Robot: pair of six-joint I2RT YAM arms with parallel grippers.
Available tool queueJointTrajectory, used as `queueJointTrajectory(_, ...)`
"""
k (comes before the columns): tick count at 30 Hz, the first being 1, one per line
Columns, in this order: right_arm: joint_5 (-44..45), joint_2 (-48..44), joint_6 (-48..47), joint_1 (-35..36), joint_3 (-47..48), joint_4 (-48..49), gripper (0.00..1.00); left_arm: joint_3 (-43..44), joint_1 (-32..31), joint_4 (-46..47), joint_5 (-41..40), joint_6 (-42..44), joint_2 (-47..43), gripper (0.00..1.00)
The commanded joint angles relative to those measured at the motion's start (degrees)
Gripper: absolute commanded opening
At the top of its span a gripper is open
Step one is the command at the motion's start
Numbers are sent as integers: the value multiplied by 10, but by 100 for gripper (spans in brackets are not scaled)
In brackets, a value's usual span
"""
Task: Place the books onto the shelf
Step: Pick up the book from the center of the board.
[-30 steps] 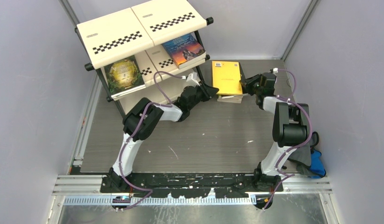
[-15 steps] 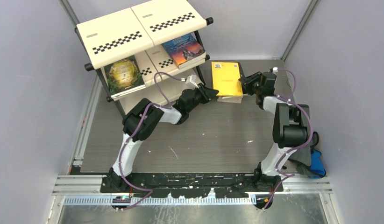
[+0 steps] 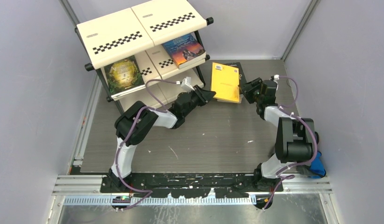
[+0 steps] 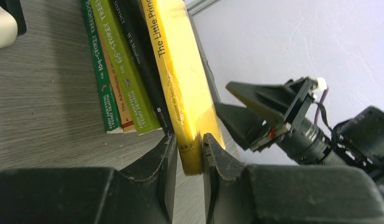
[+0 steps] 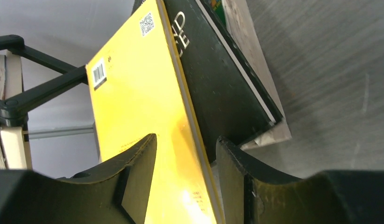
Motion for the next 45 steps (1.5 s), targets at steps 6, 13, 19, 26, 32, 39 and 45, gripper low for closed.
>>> queueJointTrajectory(6,42,-94,2,2,-90,-16,57,-22,-12,44,-36,-3,-63,0)
queueJointTrajectory(13,-7,-81,44,6,-132,82,59,-32,-18,44,-39,-6,-65,0)
queueJointTrajectory(19,-27,-79,60,6,-152,132,60,-34,-18,39,-38,-5,-67,0)
queueJointTrajectory(26,-38,-97,67,6,-168,147,60,-38,-18,36,-38,-7,-67,0)
queueJointTrajectory(32,-41,-126,69,6,-179,146,60,-49,-18,37,-42,-5,-70,0)
queueJointTrajectory(39,-56,-125,64,6,-179,135,61,-51,-19,42,-39,-8,-69,0)
queueJointTrajectory(45,-72,-97,76,6,-184,171,61,-51,-20,42,-34,-11,-69,0)
